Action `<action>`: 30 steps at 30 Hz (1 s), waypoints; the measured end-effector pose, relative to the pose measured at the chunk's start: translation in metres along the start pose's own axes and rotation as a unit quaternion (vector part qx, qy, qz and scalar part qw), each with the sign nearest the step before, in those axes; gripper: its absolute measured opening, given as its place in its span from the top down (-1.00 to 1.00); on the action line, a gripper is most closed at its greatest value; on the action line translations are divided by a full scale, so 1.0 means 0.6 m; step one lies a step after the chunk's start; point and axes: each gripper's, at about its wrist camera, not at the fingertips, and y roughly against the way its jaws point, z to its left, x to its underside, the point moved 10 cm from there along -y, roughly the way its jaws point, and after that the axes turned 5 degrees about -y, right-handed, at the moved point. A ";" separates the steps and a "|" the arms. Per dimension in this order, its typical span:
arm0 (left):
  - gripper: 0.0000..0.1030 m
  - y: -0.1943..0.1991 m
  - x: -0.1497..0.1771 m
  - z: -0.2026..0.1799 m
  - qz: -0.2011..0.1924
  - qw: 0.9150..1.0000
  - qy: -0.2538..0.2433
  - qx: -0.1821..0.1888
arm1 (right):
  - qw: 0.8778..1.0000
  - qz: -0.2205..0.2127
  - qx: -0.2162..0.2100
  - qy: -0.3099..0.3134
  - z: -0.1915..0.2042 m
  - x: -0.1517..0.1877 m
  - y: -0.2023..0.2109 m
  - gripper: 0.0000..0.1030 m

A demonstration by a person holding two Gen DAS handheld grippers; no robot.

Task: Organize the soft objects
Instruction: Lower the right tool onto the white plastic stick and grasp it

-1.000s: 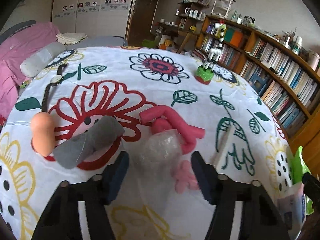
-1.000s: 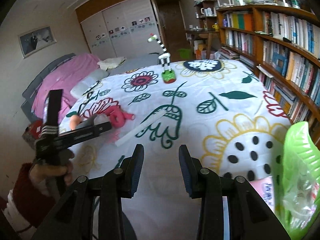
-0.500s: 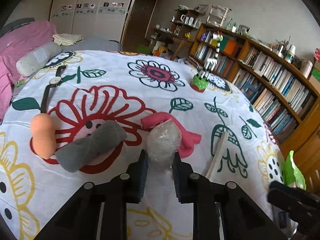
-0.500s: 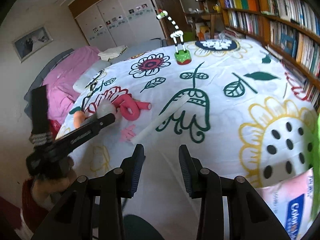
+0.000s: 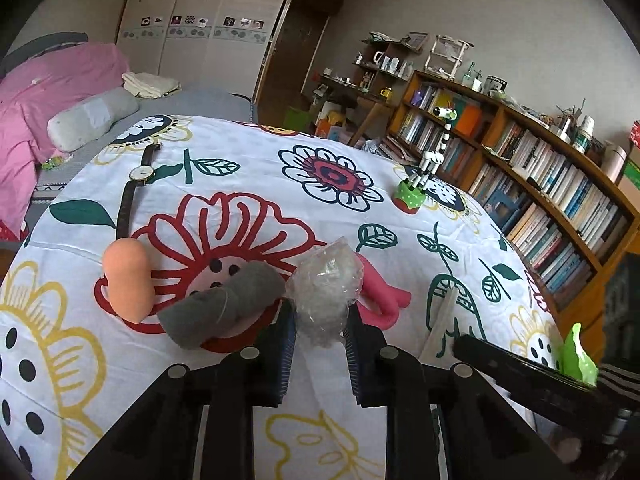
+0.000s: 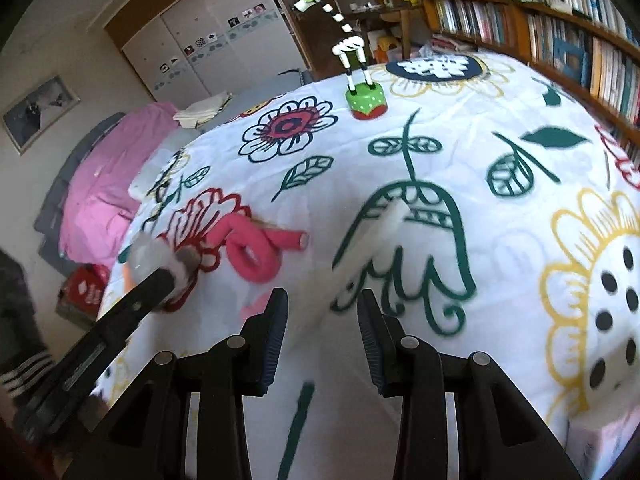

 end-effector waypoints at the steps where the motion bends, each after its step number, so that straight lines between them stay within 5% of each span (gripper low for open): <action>1: 0.52 0.001 0.000 0.001 -0.001 1.000 0.001 0.000 | 1.000 -0.004 0.004 0.004 0.003 -0.005 -0.008 0.27; 10: 0.52 0.008 -0.001 0.018 -0.006 1.000 0.017 -0.002 | 0.999 -0.006 0.039 0.019 0.004 -0.008 -0.055 0.29; 13: 0.52 0.007 0.000 0.017 -0.005 1.000 0.016 -0.001 | 0.999 -0.007 0.048 0.022 -0.003 -0.008 -0.053 0.52; 17: 0.52 0.005 0.001 0.016 -0.002 1.000 0.016 0.000 | 1.000 -0.003 0.029 0.001 -0.014 -0.003 -0.038 0.70; 30: 0.52 0.004 0.007 -0.009 0.000 1.000 -0.002 0.009 | 0.999 -0.031 -0.005 0.009 -0.003 0.008 0.034 0.76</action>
